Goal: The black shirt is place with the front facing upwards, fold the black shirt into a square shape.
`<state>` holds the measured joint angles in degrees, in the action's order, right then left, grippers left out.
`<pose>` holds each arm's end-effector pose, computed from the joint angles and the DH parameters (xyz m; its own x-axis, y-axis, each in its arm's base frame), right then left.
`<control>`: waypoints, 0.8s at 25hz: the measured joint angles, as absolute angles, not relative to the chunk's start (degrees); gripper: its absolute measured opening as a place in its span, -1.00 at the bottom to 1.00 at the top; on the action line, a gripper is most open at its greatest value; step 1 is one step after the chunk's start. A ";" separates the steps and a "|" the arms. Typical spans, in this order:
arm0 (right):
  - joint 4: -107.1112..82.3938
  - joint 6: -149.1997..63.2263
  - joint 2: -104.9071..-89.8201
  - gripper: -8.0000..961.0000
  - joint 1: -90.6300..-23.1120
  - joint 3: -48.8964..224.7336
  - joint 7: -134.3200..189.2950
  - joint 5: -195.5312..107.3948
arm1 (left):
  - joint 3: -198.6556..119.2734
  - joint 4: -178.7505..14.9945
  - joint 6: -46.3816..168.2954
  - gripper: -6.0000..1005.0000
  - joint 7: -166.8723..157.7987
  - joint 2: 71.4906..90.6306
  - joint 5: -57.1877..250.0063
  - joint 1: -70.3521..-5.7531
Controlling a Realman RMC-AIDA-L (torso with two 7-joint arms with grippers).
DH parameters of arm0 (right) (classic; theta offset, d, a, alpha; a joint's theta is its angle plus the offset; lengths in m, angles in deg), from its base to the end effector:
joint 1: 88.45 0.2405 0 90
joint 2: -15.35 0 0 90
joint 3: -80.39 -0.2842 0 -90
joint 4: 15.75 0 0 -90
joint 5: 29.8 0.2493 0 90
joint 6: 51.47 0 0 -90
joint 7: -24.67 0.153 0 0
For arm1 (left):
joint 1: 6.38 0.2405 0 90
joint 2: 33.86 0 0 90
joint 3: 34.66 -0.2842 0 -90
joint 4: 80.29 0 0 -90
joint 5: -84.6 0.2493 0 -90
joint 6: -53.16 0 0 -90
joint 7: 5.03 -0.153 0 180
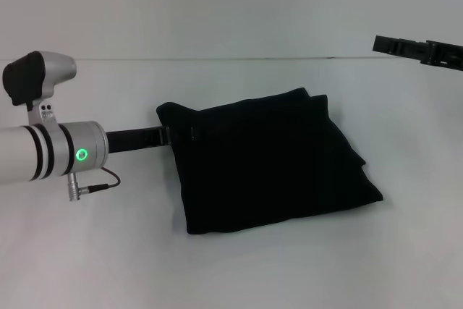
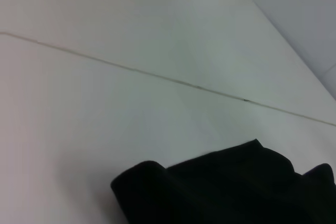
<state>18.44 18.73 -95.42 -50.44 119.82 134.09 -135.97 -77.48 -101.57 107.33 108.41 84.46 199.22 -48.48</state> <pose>0.2953 0.4760 0.0596 0.4649 -0.5547 -0.6901 -0.8430 -0.5156 -0.1535 -0.3069 0.4573 -0.0722 0.3436 0.7602 0.5515 0.9355 -0.3284 -0.1301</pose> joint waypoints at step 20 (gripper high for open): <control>18.44 18.60 -95.74 0.75 -50.40 119.88 133.78 -135.97 | -79.30 -101.63 107.41 -0.90 108.66 84.47 199.86 -50.03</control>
